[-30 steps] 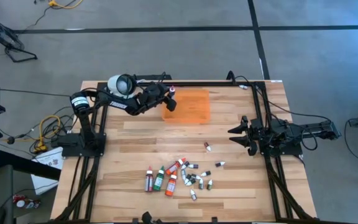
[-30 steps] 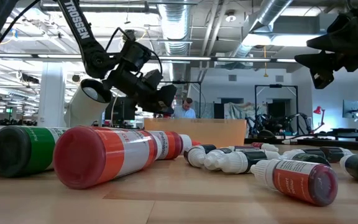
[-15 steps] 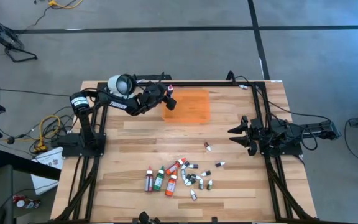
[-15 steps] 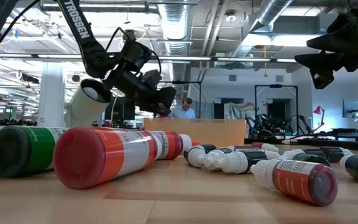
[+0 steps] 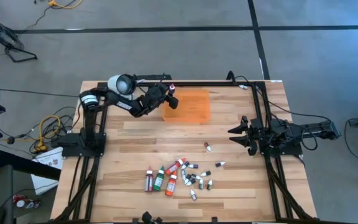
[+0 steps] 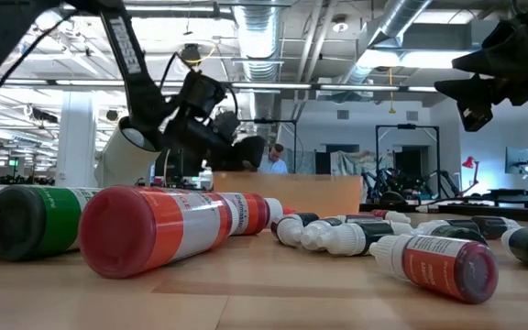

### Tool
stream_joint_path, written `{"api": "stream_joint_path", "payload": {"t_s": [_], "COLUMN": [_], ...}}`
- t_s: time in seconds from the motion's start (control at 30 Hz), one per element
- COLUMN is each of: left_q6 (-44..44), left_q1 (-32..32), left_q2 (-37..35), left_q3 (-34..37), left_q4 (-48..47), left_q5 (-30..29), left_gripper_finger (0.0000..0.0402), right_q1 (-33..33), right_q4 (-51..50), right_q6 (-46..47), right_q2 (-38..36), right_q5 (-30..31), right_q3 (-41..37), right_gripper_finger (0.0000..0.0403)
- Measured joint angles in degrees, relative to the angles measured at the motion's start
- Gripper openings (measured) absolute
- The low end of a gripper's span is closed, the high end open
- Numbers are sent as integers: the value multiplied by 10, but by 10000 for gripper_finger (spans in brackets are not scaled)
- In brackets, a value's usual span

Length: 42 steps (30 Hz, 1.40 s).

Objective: Pick & Place food coloring
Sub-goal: Put the large pink food coloring bottle into the orange bin

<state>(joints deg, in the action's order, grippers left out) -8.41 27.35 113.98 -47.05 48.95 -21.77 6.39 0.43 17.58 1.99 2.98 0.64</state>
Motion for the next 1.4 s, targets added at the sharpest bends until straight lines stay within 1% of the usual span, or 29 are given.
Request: {"api": "stream_joint_path", "payload": {"t_s": [0.13, 0.27, 0.6, 0.7, 0.87, 1.0, 1.17, 1.4], "left_q6": [30, 61, 57, 59, 74, 76, 76, 78], "left_q1": [-24, -37, -44, -49, -58, -63, -66, -66], "left_q2": [16, 16, 16, 16, 16, 16, 16, 5], "left_q3": [1, 2, 2, 2, 3, 3, 3, 4], "left_q4": [44, 50, 46, 45, 45, 46, 48, 43], "left_q5": [-27, -58, -92, -106, -139, -143, -144, -175], "left_gripper_finger": [115, 115, 116, 129, 162, 180, 185, 185], "right_q1": [0, 0, 0, 0, 0, 0, 0, 0], "right_q4": [0, 0, 0, 0, 0, 0, 0, 0], "right_q6": [0, -3, -7, -7, -7, -6, -6, -5], "right_q2": [0, 0, 0, 0, 0, 0, 0, 0], "right_q5": [-1, 0, -1, -1, -1, -1, -1, -1], "right_q3": [0, 0, 0, 0, 0, 0, 0, 0], "right_gripper_finger": [173, 173, 173, 173, 173, 173, 173, 173]}}
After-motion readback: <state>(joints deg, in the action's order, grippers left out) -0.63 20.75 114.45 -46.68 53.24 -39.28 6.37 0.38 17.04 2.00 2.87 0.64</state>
